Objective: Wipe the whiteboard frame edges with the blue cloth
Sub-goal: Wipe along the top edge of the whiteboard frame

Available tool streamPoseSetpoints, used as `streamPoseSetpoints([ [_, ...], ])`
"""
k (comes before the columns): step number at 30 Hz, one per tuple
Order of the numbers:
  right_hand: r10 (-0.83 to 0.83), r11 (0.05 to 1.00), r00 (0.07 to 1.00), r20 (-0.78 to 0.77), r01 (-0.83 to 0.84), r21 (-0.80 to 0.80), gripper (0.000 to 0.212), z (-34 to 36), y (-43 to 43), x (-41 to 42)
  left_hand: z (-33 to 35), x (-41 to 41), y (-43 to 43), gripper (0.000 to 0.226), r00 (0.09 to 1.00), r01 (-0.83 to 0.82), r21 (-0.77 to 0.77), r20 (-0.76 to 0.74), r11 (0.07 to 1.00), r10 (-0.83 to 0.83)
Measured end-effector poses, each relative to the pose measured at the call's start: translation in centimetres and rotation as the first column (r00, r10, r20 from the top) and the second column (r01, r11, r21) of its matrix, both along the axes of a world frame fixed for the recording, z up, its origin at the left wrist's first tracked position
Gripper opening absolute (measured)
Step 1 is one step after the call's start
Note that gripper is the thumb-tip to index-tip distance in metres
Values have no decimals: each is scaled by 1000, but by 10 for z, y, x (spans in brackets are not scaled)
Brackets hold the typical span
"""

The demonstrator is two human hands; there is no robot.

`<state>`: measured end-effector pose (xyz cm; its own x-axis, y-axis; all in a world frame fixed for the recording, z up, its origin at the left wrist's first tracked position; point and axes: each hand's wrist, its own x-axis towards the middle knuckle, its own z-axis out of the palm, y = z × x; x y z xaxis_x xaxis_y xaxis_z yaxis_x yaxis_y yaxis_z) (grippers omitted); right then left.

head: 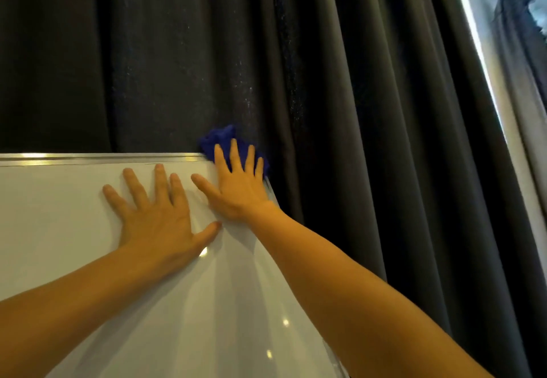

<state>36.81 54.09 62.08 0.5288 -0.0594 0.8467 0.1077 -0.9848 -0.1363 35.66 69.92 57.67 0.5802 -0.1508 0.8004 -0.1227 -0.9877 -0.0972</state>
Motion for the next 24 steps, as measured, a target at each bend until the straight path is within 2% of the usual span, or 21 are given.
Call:
streamPoseSetpoints([
  [1, -2, 1000, 1000, 6, 2, 7, 87, -1, -5, -1, 1, 1, -2, 127, 1000, 21, 3, 7, 1000, -21],
  [4, 12, 973, 1000, -9, -9, 229, 92, -9, -16, -8, -2, 6, -12, 123, 996, 80, 37, 40, 996, -81],
  [7, 28, 987, 999, -21, -24, 157, 93, -29, -13, -14, -10, 10, -21, 121, 990, 122, 86, 65, 989, -128],
  [10, 51, 937, 998, -22, -40, 348, 87, -42, -23, -22, -19, 11, -25, 122, 986, 134, 109, 82, 985, -143],
  [13, 47, 962, 998, -36, -35, 272, 86, -64, -26, -27, -22, 11, -23, 120, 982, 143, 127, 106, 982, -156],
  [15, 47, 933, 998, -32, -32, 359, 86, -83, -24, -35, -24, 8, -20, 121, 981, 162, 147, 86, 976, -176],
  [17, 25, 923, 999, -26, -13, 385, 89, -103, -28, -46, -28, 8, -18, 121, 979, 167, 195, 84, 966, -186],
  [18, 28, 916, 999, -30, -14, 401, 84, -113, -31, -51, -32, 7, -18, 121, 978, 174, 216, 78, 961, -195],
  [20, 43, 848, 999, -8, -33, 528, 75, -135, -25, -65, -41, 1, -15, 120, 971, 215, 251, 52, 944, -235],
  [21, 37, 819, 999, 13, -38, 572, 78, -150, -20, -71, -47, 0, -14, 118, 965, 237, 271, 50, 933, -259],
  [23, 19, 862, 1000, -14, -9, 506, 85, -182, -11, -83, -59, -5, -14, 114, 953, 264, 334, 53, 905, -298],
  [24, 28, 883, 999, -42, -5, 469, 80, -197, -10, -91, -65, -8, -14, 112, 946, 281, 377, 47, 883, -321],
])
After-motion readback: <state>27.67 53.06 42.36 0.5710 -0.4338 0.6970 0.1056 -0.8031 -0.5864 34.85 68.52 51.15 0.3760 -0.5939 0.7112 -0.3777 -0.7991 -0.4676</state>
